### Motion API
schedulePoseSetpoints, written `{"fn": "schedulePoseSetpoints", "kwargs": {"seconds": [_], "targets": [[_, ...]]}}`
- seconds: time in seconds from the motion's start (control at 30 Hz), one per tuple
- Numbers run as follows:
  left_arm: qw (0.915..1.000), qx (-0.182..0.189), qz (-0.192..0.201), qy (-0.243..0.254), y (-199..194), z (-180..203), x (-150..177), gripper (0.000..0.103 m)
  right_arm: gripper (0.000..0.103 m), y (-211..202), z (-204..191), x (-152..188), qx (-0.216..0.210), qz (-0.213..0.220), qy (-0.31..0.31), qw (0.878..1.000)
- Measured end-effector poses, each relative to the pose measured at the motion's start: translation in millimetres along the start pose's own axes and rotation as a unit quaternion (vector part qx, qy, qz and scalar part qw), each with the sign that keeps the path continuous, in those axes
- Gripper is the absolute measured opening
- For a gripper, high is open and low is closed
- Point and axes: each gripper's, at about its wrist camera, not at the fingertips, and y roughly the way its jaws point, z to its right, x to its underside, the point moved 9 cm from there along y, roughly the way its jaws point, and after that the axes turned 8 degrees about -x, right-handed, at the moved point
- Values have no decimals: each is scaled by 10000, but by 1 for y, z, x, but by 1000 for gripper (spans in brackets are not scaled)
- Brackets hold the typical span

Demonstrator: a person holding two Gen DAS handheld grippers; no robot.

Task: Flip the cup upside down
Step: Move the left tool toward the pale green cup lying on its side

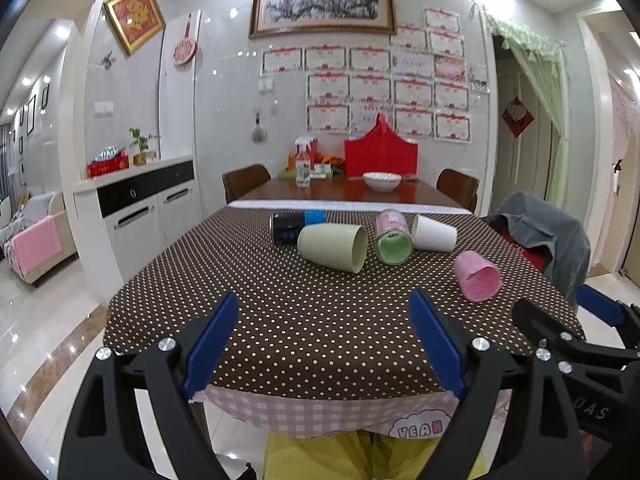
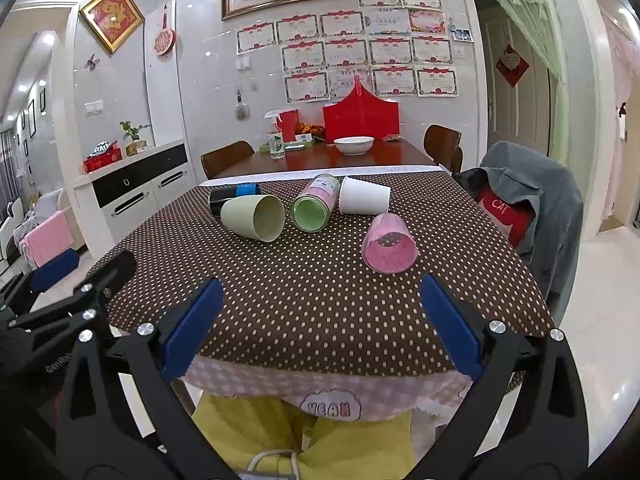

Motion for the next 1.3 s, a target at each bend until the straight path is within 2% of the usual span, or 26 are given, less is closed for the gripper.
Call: {"fn": "schedulePoseSetpoints", "kwargs": {"seconds": [0.2,0.47,0.77,0.9,0.97,1.13,1.17,1.3], "targets": [[9991,-122,-338,-215,43,4,-11,86,97,36,5,-25,-25,-67,-111,9999],[9951,-230,-714,-648,105,12,-43,86,97,96,15,-68,1,-390,-282,9988],[9846,-101,-1169,-1297,182,32,-72,86,97,164,31,-122,182,-848,-834,9927],[9726,-114,-1427,-1833,215,33,-74,85,97,194,28,-137,-33,-1142,-1039,9880],[9637,-298,-1520,-2176,233,30,-74,85,97,213,25,-145,-119,-1277,-1210,9843],[9511,-598,-1709,-2503,270,25,-73,85,97,259,20,-153,-263,-1613,-1511,9749],[9470,-631,-1770,-2607,276,25,-70,85,97,269,20,-153,-323,-1714,-1540,9726],[9195,-827,-2103,-3215,302,26,-56,85,97,301,20,-150,-512,-2027,-1602,9647]]}}
